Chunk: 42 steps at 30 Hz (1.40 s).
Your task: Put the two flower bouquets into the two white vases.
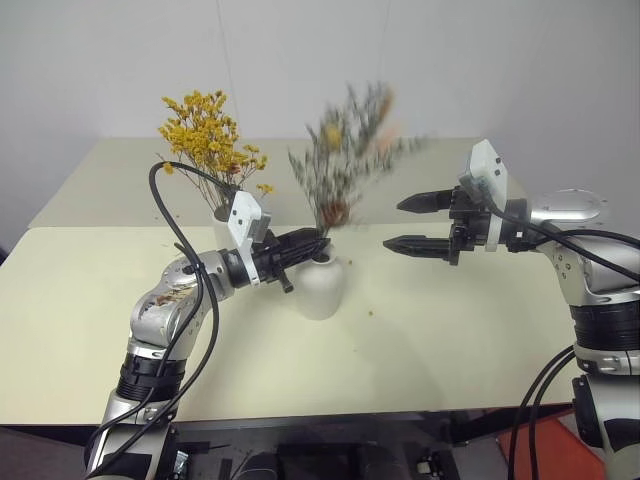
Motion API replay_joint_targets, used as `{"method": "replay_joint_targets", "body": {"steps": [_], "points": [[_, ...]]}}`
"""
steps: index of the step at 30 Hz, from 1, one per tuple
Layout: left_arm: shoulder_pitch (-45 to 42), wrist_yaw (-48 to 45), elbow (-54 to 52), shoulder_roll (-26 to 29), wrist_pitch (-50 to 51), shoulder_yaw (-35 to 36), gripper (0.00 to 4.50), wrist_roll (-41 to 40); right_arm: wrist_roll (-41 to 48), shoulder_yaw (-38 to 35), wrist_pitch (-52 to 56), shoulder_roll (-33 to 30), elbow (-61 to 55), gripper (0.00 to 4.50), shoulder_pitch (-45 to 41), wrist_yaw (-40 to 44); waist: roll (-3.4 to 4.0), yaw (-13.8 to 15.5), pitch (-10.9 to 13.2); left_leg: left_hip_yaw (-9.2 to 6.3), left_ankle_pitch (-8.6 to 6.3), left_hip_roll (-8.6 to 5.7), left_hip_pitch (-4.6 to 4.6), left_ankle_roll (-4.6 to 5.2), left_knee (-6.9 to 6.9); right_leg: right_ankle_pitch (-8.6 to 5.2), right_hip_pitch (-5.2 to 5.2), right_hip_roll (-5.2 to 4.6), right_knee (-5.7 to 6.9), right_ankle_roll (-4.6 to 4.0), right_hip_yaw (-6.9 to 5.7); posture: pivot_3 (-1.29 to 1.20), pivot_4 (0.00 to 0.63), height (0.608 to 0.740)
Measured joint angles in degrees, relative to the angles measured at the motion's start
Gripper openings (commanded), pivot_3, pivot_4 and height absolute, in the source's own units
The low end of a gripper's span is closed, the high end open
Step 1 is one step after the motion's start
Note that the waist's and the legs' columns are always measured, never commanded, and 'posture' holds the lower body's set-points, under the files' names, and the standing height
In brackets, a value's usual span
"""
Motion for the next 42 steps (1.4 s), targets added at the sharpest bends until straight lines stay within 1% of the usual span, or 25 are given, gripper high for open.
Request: {"method": "replay_joint_targets", "body": {"steps": [4,7,8,9,14,20,23,27,31,36,41,42], "points": [[0.0,-0.3,0.0,0.4,0.6,0.3,3.21,-0.6,0.0,0.0,0.0,0.0,0.0,4.50,0.0,0.0,0.00,0.0,0.0,0.00,0.00,0.00,0.01,0.00,0.00,0.00,0.00,0.00,0.01,0.00,0.00,0.00,0.150,0.740],[0.4,-0.4,-0.9,2.1,2.1,1.3,4.15,-2.1,0.0,0.0,0.0,0.1,0.0,4.50,0.0,0.0,0.00,-0.1,0.0,0.00,0.00,0.02,0.00,0.00,0.00,0.00,0.00,0.01,0.00,0.00,0.00,0.00,0.150,0.740],[1.0,-0.4,-1.8,2.9,2.6,2.1,4.41,-2.6,0.0,0.0,0.0,0.1,0.0,4.50,0.0,0.0,0.00,-0.3,0.0,0.00,0.00,0.02,0.00,0.01,0.00,0.00,0.00,0.01,0.00,0.00,0.00,0.00,0.150,0.740],[1.7,-0.3,-2.6,3.8,3.0,3.0,4.49,-2.9,0.0,0.0,0.0,0.1,0.0,4.50,0.0,0.0,0.00,-0.3,0.0,0.00,0.00,0.03,0.01,0.01,0.00,0.00,0.00,0.01,0.00,0.00,0.00,0.00,0.150,0.740],[7.1,-0.5,-7.3,9.8,7.5,7.5,4.49,-6.9,0.0,0.0,0.0,0.1,-0.2,4.50,0.0,0.2,0.00,-0.3,0.0,0.00,0.00,0.05,0.03,0.01,0.00,-0.01,0.01,0.02,0.00,0.01,-0.01,0.00,0.150,0.740],[13.5,-2.4,-12.6,16.4,8.9,16.2,4.49,-11.8,0.1,0.0,0.0,-0.1,-0.5,4.50,0.4,0.9,0.00,-0.3,0.0,0.01,0.00,0.07,0.02,0.01,0.00,-0.01,0.01,0.02,-0.02,0.01,-0.03,0.00,0.150,0.740],[18.5,-4.8,-14.9,19.3,7.8,21.4,4.49,-13.4,0.1,-0.1,0.0,-0.5,-0.9,4.50,1.4,1.2,0.00,-0.3,0.0,0.02,0.00,0.07,0.04,0.01,0.00,-0.02,0.01,0.02,-0.02,0.00,-0.03,0.00,0.150,0.740],[22.2,-5.7,-16.0,21.1,6.2,25.7,4.49,-13.7,1.0,-0.5,0.2,-1.1,-1.3,4.50,2.7,1.2,0.00,-0.1,0.0,0.03,0.00,0.08,0.06,0.01,0.00,-0.03,0.04,0.02,-0.04,0.01,-0.04,0.00,0.150,0.740],[26.7,-5.7,-16.6,21.2,4.3,29.4,4.49,-13.5,2.3,-2.7,0.8,-3.0,-3.3,4.50,5.7,1.0,0.00,0.1,0.0,0.03,-0.01,0.08,0.04,0.01,0.00,-0.03,0.04,0.02,-0.08,0.01,-0.05,0.00,0.150,0.740],[31.6,-5.5,-16.9,21.5,2.5,32.9,4.49,-12.8,5.2,-6.9,1.8,-5.1,-7.6,4.50,13.3,0.7,0.00,0.1,0.0,0.04,-0.01,0.09,0.15,0.01,0.00,-0.08,0.16,0.02,-0.08,0.06,-0.06,0.00,0.150,0.740],[36.9,-9.1,-16.2,25.3,2.5,35.7,4.49,-12.8,5.7,-10.6,1.1,-7.9,-10.3,4.50,19.6,-1.0,0.00,0.0,0.0,0.10,-0.04,0.14,0.63,0.04,-0.02,-0.51,0.62,0.03,-0.17,0.32,-0.06,0.00,0.150,0.740],[37.5,-9.7,-15.9,25.5,2.4,36.2,4.49,-12.8,5.3,-11.0,0.7,-8.4,-10.4,4.50,20.7,-1.3,0.00,0.0,0.0,0.11,-0.04,0.14,0.67,0.04,-0.03,-0.65,0.65,0.02,-0.17,0.11,-0.06,0.00,0.150,0.740]]}}
